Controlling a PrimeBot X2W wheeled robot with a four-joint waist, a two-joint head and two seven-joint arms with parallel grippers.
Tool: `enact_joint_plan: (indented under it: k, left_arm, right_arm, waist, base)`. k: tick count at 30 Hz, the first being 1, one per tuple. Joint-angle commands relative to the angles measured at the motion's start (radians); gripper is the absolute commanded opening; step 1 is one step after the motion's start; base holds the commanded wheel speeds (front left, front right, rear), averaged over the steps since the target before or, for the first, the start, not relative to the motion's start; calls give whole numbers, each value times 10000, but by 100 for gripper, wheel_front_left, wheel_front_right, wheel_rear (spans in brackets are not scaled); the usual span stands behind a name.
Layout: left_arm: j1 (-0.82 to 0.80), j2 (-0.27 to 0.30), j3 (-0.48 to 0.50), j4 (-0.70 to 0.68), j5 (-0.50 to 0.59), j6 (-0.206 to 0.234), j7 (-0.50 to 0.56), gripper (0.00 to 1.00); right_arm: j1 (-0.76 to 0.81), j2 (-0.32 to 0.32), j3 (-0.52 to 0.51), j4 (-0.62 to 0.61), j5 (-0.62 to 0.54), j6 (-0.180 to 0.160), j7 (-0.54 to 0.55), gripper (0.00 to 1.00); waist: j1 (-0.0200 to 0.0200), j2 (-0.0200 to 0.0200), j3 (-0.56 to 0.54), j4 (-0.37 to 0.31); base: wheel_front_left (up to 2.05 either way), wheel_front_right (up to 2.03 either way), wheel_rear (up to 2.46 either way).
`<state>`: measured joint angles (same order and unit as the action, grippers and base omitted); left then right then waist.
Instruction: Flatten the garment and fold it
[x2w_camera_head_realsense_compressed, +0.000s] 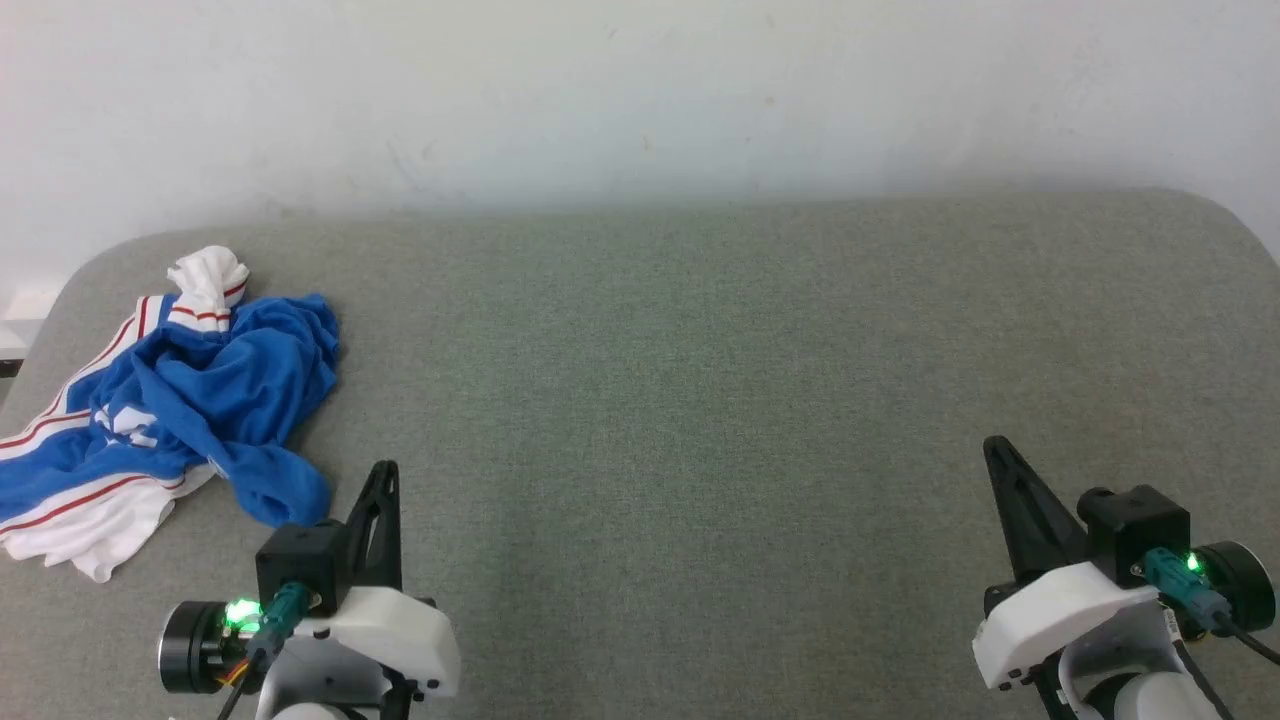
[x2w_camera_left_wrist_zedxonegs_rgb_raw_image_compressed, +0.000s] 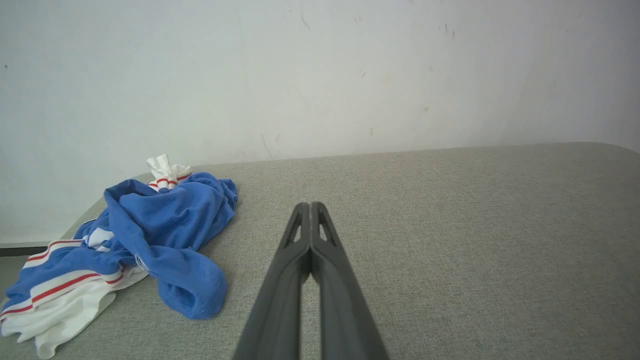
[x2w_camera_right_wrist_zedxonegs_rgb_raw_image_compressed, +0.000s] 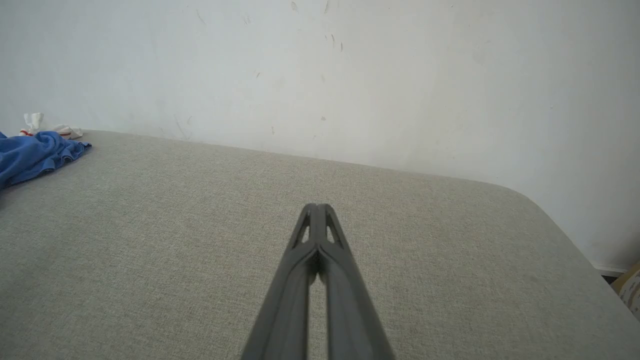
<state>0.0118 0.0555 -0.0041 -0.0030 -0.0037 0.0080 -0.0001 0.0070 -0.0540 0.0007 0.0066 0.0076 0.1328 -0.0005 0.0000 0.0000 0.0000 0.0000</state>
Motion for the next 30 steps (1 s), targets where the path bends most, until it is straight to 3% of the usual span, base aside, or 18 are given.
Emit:
enact_joint_plan:
  k: [1, 2, 30]
  left_arm:
    - [-118, -53, 41, 30, 37, -80, 1, 0]
    - [2, 2, -6, -2, 0, 4, 0, 100]
    - [83, -7, -124, -34, -367, 57, -504, 100]
  right_arm:
    - [-70, 38, -7, -66, -76, -21, 5, 0]
    - [1, -2, 2, 4, 4, 0, 0, 100]
    - [43, -2, -616, 191, 361, -4, -503, 100]
  waist:
    - [0, 0, 0, 0]
    - [0, 0, 0, 0]
    - [0, 0, 78, 361]
  base:
    - [0, 0, 0]
    - [0, 0, 0]
    - [0, 0, 0]
